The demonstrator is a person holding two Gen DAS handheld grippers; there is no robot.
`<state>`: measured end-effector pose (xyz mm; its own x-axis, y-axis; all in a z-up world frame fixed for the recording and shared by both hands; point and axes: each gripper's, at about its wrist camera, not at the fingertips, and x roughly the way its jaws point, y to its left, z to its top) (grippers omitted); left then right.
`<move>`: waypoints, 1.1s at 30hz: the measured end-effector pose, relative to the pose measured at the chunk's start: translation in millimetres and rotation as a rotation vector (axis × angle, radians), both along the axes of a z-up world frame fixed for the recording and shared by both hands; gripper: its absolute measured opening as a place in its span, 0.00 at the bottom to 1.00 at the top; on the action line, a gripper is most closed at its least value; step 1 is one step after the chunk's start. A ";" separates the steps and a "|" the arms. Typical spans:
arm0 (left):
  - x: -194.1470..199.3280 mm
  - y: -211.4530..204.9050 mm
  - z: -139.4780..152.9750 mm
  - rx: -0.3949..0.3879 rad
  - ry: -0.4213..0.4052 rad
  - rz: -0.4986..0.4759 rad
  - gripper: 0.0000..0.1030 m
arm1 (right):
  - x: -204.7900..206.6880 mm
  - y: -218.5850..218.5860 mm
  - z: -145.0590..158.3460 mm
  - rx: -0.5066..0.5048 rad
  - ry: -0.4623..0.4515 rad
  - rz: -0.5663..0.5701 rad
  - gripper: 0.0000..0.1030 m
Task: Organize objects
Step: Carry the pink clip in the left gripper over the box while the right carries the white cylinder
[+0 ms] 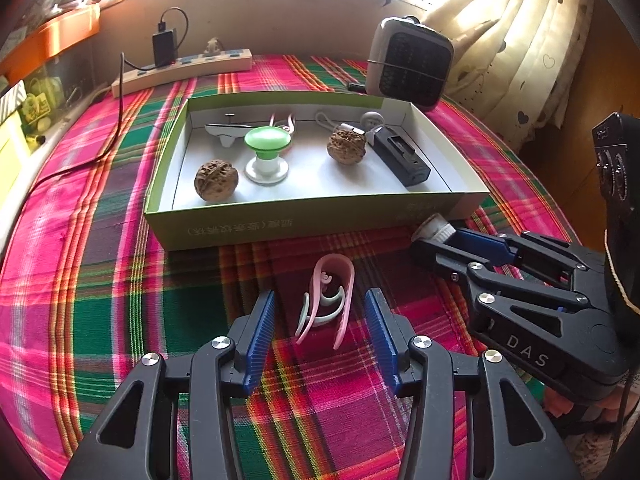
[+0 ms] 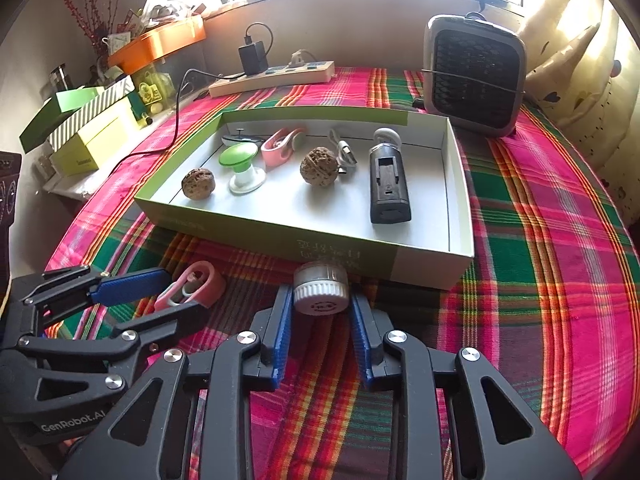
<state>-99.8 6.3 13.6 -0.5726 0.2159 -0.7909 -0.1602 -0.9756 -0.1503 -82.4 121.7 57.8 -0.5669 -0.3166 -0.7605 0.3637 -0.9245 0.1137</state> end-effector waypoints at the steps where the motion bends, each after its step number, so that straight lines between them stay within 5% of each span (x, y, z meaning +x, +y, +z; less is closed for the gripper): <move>1: -0.7 0.9 -0.3 -0.005 0.001 0.001 0.43 | 0.3 1.5 0.3 0.000 0.002 -0.001 0.28; 14: -4.8 9.4 -1.4 -0.043 0.018 0.024 0.43 | 3.6 14.3 3.7 -0.004 0.011 0.002 0.28; 23: -4.5 6.6 -1.9 -0.069 0.026 0.061 0.21 | 5.6 14.8 2.5 -0.004 0.006 0.019 0.28; 33: -3.7 5.5 -2.4 -0.066 0.027 0.063 0.21 | 5.5 13.6 1.8 -0.001 0.003 0.025 0.28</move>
<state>-103.5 11.9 11.2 -0.6046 0.1269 -0.7863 -0.1013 -0.9915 -0.0822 -76.9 135.4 59.5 -0.5615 -0.3315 -0.7582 0.3870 -0.9151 0.1135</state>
